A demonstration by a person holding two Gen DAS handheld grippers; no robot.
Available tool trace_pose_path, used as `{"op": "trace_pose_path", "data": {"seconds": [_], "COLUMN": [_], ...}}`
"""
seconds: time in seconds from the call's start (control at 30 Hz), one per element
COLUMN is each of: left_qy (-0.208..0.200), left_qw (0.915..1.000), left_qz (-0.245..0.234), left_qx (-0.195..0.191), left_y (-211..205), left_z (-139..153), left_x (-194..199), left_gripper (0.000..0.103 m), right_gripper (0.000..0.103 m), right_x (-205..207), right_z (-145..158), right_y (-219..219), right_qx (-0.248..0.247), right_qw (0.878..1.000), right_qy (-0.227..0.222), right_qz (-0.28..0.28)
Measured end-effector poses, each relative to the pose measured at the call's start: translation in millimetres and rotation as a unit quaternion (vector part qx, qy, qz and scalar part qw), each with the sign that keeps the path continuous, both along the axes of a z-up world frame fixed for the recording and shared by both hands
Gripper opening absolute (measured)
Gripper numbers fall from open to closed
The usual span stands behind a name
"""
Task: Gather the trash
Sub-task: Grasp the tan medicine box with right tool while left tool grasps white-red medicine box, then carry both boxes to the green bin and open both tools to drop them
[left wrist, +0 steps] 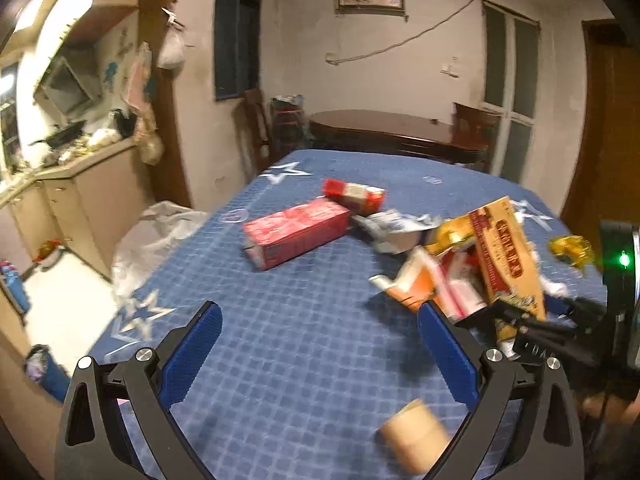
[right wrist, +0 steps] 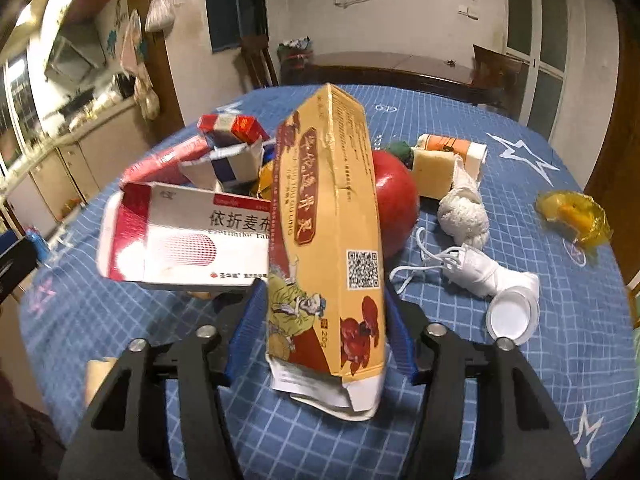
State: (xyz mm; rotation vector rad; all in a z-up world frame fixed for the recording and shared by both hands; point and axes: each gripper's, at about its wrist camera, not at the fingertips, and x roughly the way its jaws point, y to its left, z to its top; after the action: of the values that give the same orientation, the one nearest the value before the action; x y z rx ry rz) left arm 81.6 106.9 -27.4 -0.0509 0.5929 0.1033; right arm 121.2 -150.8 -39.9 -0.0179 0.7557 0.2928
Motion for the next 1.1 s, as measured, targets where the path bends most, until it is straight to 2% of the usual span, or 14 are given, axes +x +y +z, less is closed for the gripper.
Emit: {"op": "trace_pose_path", "data": {"seconds": [0.07, 0.13, 0.27, 0.4, 0.47, 0.5, 0.53, 0.67, 0.73, 0.9, 1.1], "left_qy": [0.004, 0.005, 0.019, 0.046, 0.048, 0.054, 0.064, 0.092, 0.089, 0.058, 0.021], "left_qw": [0.9997, 0.9987, 0.9952, 0.9915, 0.9901, 0.9893, 0.9873, 0.9818, 0.9801, 0.9829, 0.9841], "left_qz": [-0.023, -0.050, -0.095, -0.118, -0.125, -0.128, -0.135, -0.151, -0.156, -0.148, -0.150], "left_qx": [-0.009, -0.012, -0.014, -0.031, -0.041, -0.046, -0.054, -0.069, -0.085, -0.092, -0.093], "left_y": [-8.3, -19.2, -40.5, -53.2, -55.3, -55.8, -55.9, -57.6, -57.1, -52.1, -57.9], "left_z": [1.1, 0.6, -7.8, -20.3, -24.1, -26.1, -29.1, -41.7, -42.3, -24.2, 10.7], "left_x": [12.1, 24.3, 50.1, 74.4, 80.5, 84.2, 88.2, 98.1, 97.5, 78.5, 45.0], "left_gripper": [0.098, 0.098, 0.098, 0.096, 0.086, 0.076, 0.059, 0.031, 0.018, 0.010, 0.009], "right_gripper": [0.047, 0.031, 0.028, 0.028, 0.028, 0.028, 0.028, 0.028, 0.028, 0.028, 0.028], "right_x": [-9.6, -22.3, -44.3, -54.6, -59.3, -61.6, -61.8, -65.6, -67.8, -74.8, -86.0], "right_z": [3.8, 10.1, 21.3, 25.9, 28.3, 29.3, 29.8, 31.6, 33.3, 39.2, 50.8], "right_y": [-8.6, -19.1, -35.3, -43.5, -47.6, -49.6, -50.5, -55.3, -54.8, -57.6, -63.9], "right_qx": [0.024, 0.046, 0.066, 0.081, 0.087, 0.090, 0.091, 0.098, 0.100, 0.105, 0.111], "right_qw": [1.000, 0.999, 0.998, 0.996, 0.996, 0.996, 0.995, 0.995, 0.994, 0.993, 0.991], "right_qy": [-0.001, -0.006, -0.020, -0.024, -0.027, -0.028, -0.029, -0.032, -0.036, -0.051, -0.077], "right_qz": [0.004, 0.005, -0.004, -0.007, -0.007, -0.008, -0.008, -0.007, -0.006, -0.005, -0.005]}}
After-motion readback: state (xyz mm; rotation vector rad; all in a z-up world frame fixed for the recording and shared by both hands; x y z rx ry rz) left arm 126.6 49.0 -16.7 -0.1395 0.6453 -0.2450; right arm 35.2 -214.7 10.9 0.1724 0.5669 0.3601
